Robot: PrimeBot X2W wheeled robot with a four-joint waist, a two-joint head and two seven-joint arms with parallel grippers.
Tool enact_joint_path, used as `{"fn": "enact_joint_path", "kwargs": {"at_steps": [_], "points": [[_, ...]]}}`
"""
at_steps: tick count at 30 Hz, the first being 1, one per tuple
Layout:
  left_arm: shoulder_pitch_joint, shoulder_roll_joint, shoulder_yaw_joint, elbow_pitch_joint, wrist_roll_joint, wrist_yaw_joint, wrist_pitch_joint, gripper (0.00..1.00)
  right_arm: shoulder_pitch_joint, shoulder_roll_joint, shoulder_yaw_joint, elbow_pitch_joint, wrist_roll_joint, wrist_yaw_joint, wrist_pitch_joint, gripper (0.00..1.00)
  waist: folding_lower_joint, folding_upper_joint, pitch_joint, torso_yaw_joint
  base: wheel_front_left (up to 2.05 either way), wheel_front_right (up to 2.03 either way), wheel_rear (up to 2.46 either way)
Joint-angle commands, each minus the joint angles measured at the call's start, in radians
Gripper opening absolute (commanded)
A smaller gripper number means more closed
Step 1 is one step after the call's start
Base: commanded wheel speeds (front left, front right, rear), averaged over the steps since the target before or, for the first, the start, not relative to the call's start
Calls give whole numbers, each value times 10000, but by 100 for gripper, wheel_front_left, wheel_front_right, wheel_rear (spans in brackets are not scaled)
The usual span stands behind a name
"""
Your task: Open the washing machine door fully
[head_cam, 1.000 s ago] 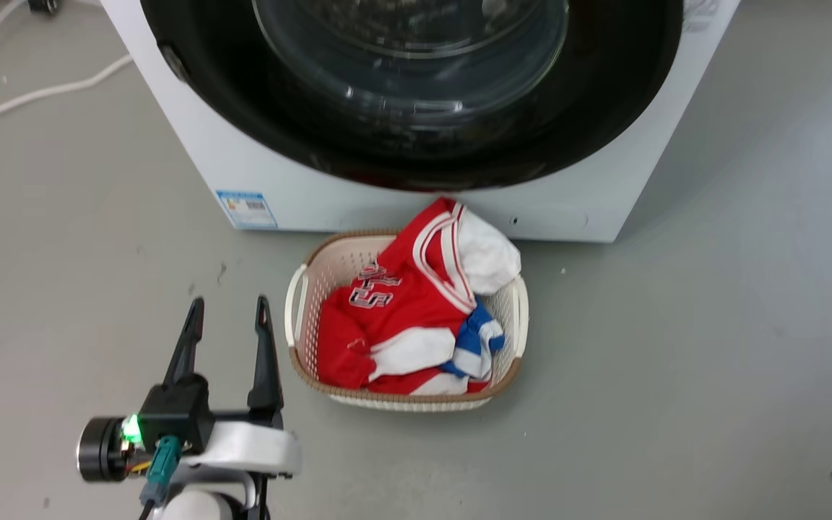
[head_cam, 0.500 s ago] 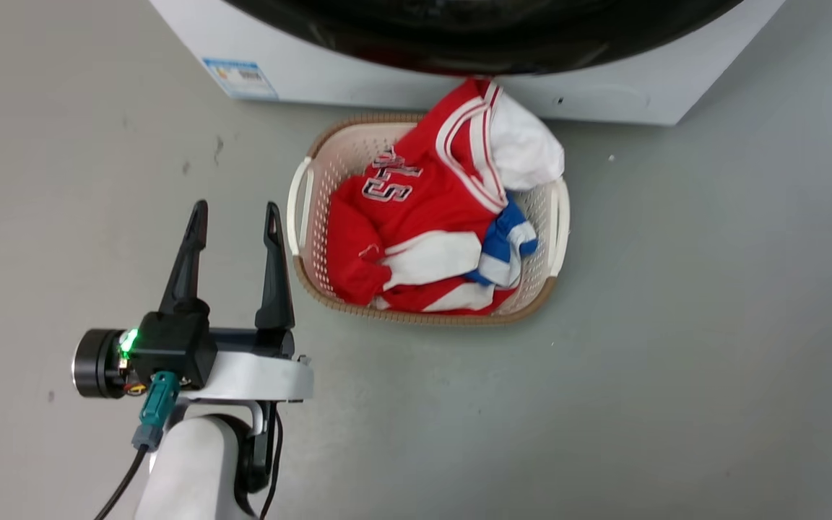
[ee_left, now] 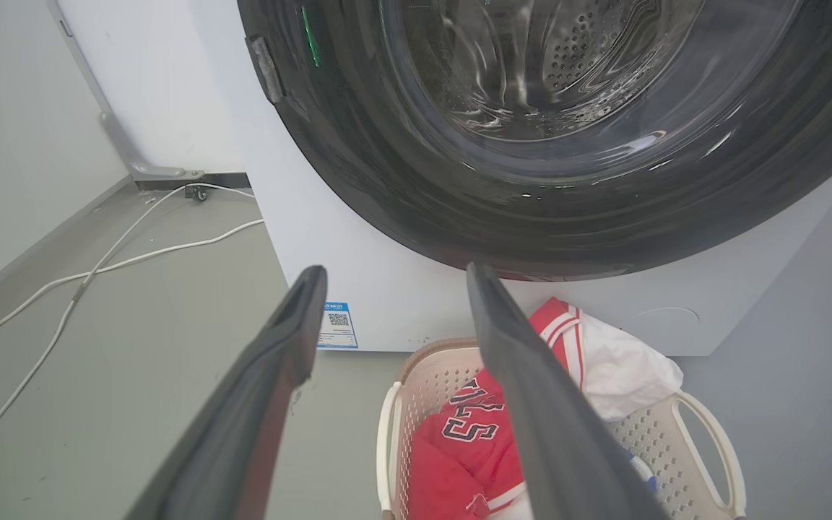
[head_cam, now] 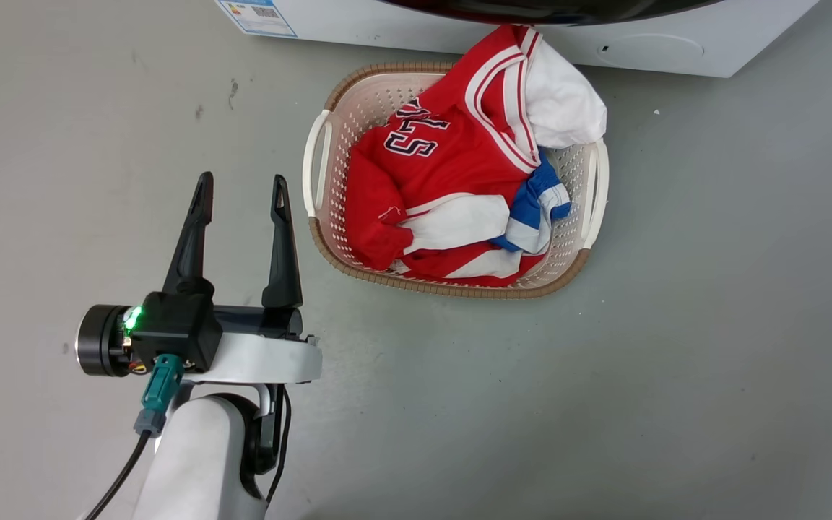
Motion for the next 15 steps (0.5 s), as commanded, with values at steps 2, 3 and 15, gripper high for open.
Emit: {"fn": "enact_joint_path", "kwargs": {"at_steps": [2, 3, 15], "points": [[-139, -15, -11, 10, -64, -2, -28, 100, -367, -13, 375, 133, -247, 4, 101, 0, -1, 0, 62, 47, 0, 0, 0], [-160, -15, -19, 11, -57, -10, -28, 100, -474, 9, 531, 203, -359, 4, 138, 0, -1, 0, 89, 67, 0, 0, 0], [-92, -15, -97, 112, -151, 87, -28, 100, -790, 397, 1718, 758, -963, 15, 676, 0, -1, 0, -8, 153, 0, 0, 0]]}}
